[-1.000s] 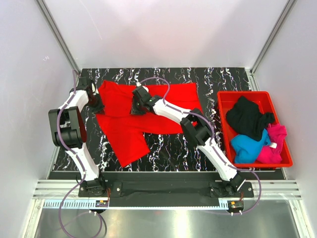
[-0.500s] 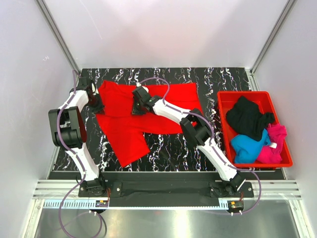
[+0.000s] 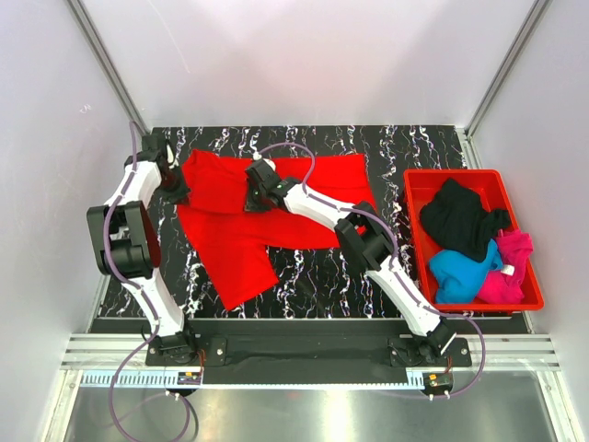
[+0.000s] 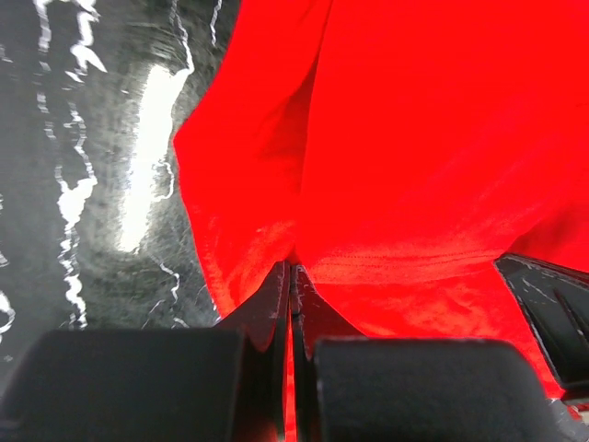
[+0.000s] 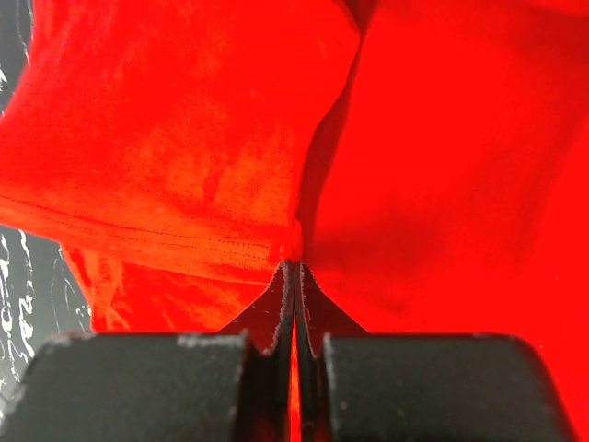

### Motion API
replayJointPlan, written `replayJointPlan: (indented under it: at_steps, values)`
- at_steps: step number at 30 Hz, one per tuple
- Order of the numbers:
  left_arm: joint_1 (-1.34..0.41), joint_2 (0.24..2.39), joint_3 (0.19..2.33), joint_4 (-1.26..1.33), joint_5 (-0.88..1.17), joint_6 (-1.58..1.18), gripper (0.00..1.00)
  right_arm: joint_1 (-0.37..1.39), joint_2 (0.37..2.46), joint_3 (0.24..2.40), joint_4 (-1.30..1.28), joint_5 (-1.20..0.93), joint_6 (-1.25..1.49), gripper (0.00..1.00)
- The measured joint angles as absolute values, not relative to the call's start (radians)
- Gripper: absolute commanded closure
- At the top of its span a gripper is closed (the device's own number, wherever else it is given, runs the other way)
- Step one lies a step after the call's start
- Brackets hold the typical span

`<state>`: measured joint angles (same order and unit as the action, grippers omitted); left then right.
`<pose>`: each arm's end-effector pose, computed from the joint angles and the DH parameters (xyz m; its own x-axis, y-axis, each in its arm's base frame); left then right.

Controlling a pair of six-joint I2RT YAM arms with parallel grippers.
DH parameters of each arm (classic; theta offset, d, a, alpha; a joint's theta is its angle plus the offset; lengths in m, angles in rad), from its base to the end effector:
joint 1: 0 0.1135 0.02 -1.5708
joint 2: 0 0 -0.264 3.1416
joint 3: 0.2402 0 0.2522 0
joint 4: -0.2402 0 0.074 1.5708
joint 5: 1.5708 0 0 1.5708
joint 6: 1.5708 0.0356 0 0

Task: Fold and stack the t-shirts
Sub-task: Fold the tshirt

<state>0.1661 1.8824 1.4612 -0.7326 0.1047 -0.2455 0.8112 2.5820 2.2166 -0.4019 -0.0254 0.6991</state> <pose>0.3885 0.0614 0.2194 -0.8449 -0.3867 -0.3697 -0.3382 0.9215 -0.1911 0.3938 0.4160 0.1461 -0.8405 0.0492 -0.5396 -0.2568 0.8407 0.4767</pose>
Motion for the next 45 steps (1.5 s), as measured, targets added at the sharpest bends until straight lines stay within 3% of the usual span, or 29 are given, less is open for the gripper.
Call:
replayJointPlan:
  at_steps: [22, 41, 45]
  values:
    - [0.163, 1.806, 1.468, -0.831, 0.036, -0.244, 1.0, 0.828, 2.447, 2.107, -0.353, -0.046, 0.702, 1.0]
    - [0.157, 1.769, 1.266, -0.809, 0.006, -0.24, 1.0, 0.862, 2.4, 1.892, -0.257, -0.047, 0.733, 1.0]
    - [0.154, 1.768, 1.265, -0.81, 0.006, -0.232, 0.59, 0.862, 2.399, 1.892, -0.262, -0.056, 0.729, 0.71]
